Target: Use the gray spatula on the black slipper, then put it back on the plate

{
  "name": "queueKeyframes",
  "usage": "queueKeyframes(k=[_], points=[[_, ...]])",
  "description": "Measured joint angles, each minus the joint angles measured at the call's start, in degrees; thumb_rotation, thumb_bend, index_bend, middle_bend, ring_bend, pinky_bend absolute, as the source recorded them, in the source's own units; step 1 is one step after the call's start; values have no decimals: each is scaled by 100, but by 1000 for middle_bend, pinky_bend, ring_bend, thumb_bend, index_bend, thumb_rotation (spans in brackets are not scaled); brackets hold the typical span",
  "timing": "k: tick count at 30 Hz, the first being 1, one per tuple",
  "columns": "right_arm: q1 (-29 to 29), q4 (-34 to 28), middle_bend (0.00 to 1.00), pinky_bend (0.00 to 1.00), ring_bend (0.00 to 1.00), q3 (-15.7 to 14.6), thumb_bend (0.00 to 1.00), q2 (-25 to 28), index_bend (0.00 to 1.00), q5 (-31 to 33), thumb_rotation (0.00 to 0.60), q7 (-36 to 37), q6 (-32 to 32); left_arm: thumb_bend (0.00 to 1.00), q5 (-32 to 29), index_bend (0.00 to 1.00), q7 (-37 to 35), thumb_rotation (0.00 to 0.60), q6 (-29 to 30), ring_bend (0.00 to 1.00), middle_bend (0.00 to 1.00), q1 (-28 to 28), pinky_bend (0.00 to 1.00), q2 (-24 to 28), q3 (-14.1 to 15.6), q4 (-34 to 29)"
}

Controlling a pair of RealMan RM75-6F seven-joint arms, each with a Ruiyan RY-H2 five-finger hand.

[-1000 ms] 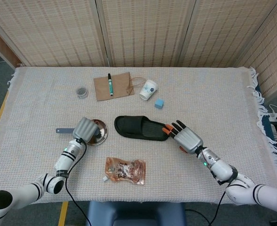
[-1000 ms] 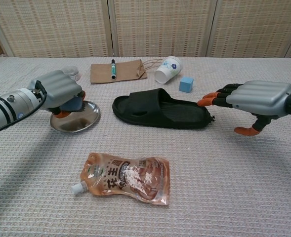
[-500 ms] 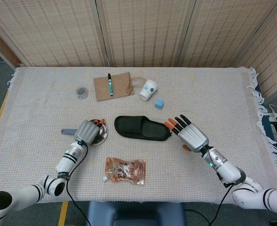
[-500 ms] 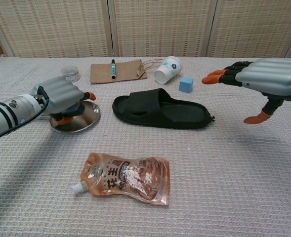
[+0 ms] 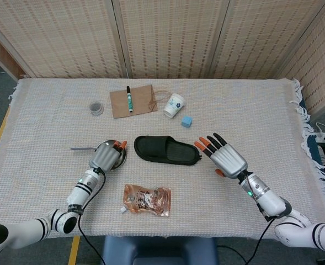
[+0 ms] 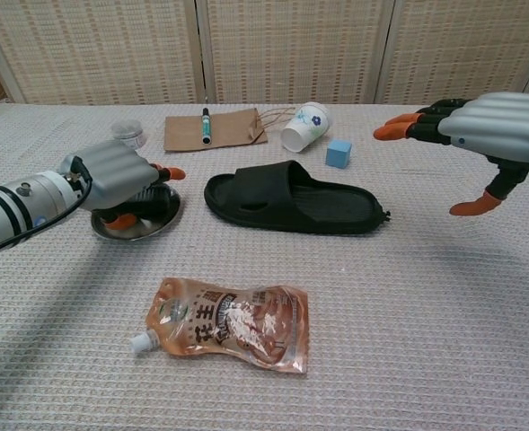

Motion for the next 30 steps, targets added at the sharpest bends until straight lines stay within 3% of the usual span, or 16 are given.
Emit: queueKeyframes(k=[5,8,10,13,18,21,23,26,30], points=[[-126,-87,0,0,0,-14,125,106,0,-65,600,40,239,376,75,53,102,600,277,803,191,70,1000,219,19,-502],[-324,-190,0,0,0,-59,125,223,0,-127,600,54,563,376,212,52,79,600,608,629,190,198,949,502,39,-1053],[-507,-284,0,0,0,-112,125,312,0,-171,600,51,828,376,379,52,-33,600,960,409,177,381,771,790,90,-1566],[-916,-425,0,0,0,-244,123,455,0,-271,600,26,1394,373,732,52,-443,600,1695,198,148,851,487,1284,274,-2342],[-1753,-285,0,0,0,-455,125,462,0,-601,600,95,2775,391,1284,54,-1793,600,3138,109,138,1923,281,1914,723,-2829],[-2414,148,0,0,0,-576,125,297,0,-738,600,308,3698,398,1495,55,-2852,600,3933,64,122,2616,250,2104,940,-2697],[-2890,447,0,0,0,-667,125,183,0,-768,600,561,4129,407,1618,52,-3568,600,4266,28,53,3074,248,2226,1066,-2507],[-3257,748,0,0,0,-782,125,78,0,-797,600,919,4284,416,1802,42,-4333,600,4528,14,0,3625,277,2505,1199,-2325],[-3347,706,0,0,0,-863,125,95,0,-897,600,907,4161,416,1937,14,-4561,600,4520,7,0,3801,286,2740,1279,-2277]])
